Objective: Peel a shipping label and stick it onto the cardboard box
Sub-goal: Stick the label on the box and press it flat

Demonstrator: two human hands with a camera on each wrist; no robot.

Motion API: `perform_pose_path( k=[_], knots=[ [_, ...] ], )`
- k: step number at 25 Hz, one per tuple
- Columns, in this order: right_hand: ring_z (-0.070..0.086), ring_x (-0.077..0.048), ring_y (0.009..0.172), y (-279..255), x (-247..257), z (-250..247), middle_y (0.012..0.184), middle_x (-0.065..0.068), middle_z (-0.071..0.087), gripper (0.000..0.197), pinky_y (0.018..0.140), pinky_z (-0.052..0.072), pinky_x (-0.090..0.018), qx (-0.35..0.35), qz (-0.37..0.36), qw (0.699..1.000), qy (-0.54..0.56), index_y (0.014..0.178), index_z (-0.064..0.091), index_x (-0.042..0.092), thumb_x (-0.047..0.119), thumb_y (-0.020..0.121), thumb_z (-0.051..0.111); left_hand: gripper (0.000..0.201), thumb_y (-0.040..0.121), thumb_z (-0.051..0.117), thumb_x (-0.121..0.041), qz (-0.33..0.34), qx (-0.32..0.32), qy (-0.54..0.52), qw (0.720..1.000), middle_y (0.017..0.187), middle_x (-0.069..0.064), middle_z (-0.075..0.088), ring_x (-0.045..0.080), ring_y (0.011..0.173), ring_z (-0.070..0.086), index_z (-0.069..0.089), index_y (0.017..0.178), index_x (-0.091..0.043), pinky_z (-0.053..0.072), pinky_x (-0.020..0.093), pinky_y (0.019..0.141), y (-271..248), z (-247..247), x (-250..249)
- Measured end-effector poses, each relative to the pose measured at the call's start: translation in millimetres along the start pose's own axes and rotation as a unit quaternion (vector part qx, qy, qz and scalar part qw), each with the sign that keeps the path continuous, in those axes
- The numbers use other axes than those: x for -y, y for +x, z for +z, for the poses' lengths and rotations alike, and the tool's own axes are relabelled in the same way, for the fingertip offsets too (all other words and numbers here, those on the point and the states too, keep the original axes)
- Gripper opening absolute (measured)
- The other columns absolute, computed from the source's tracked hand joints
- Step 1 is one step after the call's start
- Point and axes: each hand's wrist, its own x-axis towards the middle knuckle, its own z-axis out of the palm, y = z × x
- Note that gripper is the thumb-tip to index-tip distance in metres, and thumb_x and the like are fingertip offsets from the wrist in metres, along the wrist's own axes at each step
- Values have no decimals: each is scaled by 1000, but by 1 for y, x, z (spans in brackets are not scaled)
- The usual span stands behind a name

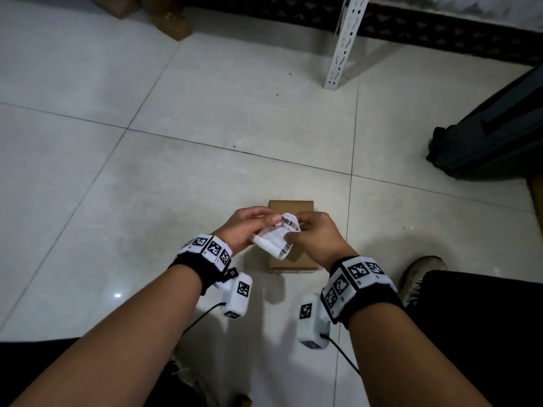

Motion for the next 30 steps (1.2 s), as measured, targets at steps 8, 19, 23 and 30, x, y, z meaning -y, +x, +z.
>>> perform_pose_path(
  k=[8, 19, 23, 30],
  knots=[
    [66, -17, 63, 4, -2, -19, 82, -9, 71, 8, 57, 51, -27, -155, 40, 974, 161, 90, 59, 13, 15, 92, 66, 24, 87, 62, 8, 10, -12, -59, 998, 94, 20, 72, 23, 71, 72, 67, 107, -5, 60, 27, 59, -7, 27, 8],
    [70, -30, 82, 19, -32, -15, 83, -7, 68, 37, 68, 63, -44, -101, -15, 993, 55, 74, 66, 21, -13, 78, 53, 22, 82, 75, -2, 46, -136, -35, 989, 69, 14, 70, 17, 50, 62, 56, 78, -13, 53, 25, 52, 13, 22, 39],
    [72, -22, 81, 24, -44, -20, 99, -12, 68, 48, 68, 63, -33, -2, 10, 999, 37, 112, 65, 7, -19, 71, 68, 32, 77, 75, 8, 70, -55, 101, 991, 103, 13, 76, 16, 81, 71, 74, 101, -13, 57, 28, 76, 17, 14, 43],
    [68, -1, 79, 34, -45, -16, 86, 21, 63, 68, 72, 60, -25, 4, -42, 995, -90, 124, 58, 28, -9, 71, 78, 62, 69, 82, 5, 93, -56, 236, 966, 106, 5, 71, 18, 91, 70, 60, 121, -20, 59, 29, 72, 28, 24, 44]
  ],
)
